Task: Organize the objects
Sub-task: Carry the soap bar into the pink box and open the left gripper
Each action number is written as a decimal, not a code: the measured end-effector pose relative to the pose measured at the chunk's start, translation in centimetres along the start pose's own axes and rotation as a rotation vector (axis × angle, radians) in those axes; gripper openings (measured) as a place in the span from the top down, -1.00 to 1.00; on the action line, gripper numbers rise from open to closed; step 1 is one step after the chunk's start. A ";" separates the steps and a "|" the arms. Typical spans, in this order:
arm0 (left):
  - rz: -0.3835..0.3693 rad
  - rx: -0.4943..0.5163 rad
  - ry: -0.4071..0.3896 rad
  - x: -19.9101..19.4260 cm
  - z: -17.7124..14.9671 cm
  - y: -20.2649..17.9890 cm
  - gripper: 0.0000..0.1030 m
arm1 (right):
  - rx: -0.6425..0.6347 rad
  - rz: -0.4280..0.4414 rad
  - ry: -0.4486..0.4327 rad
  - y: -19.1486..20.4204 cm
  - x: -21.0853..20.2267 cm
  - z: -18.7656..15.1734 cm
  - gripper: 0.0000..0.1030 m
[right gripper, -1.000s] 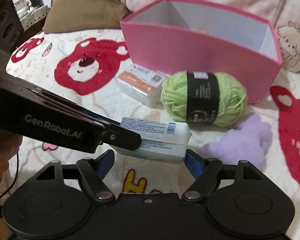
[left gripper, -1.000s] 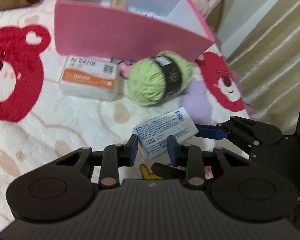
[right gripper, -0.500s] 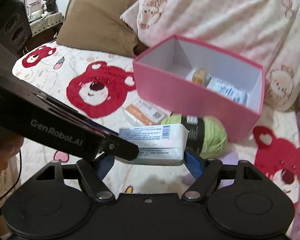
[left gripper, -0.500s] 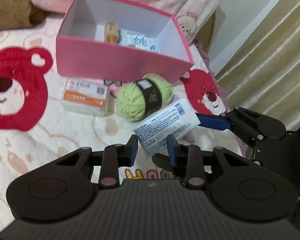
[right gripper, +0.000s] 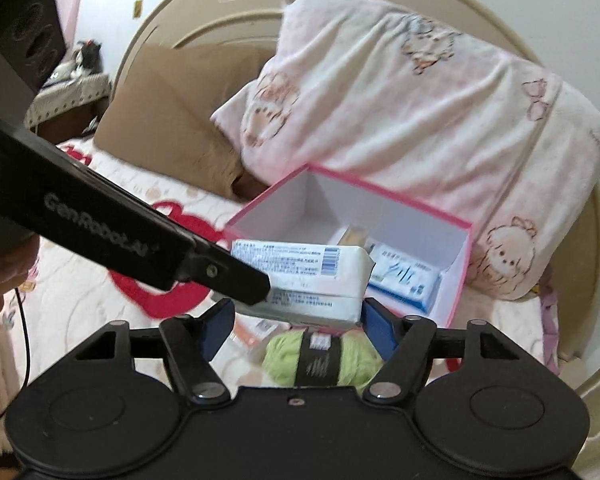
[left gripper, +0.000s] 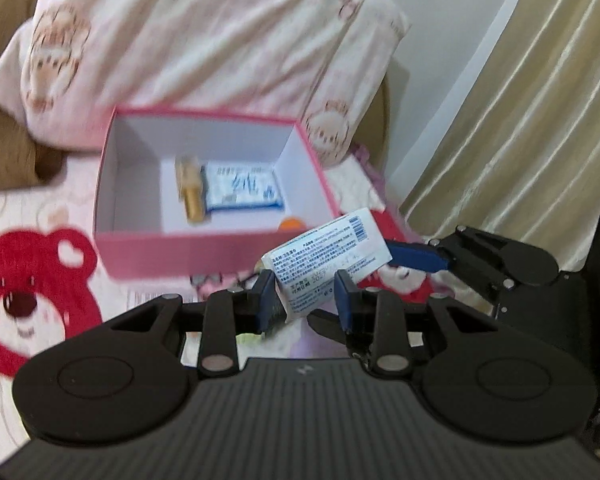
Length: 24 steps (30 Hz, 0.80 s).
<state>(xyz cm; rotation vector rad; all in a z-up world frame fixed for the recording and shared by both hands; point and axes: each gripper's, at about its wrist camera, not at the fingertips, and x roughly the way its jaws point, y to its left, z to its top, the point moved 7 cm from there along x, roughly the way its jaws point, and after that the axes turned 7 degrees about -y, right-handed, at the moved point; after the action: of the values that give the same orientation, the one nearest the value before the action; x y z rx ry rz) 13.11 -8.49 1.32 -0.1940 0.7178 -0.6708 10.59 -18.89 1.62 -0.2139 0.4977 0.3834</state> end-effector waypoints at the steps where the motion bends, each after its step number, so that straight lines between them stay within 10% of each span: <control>1: -0.004 0.005 -0.004 0.1 0.6 -0.1 0.41 | -0.005 -0.005 -0.009 -0.3 0.1 0.4 -0.41; 24: 0.104 -0.070 0.090 17.8 8.7 6.3 0.35 | 0.071 -0.025 0.062 -10.6 15.0 2.2 -0.19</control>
<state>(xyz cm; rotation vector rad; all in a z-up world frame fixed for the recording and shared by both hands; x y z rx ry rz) 31.94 -15.25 -4.28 -0.1900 0.8323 -0.5585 27.97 -23.35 -2.84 -0.1638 0.5679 0.3349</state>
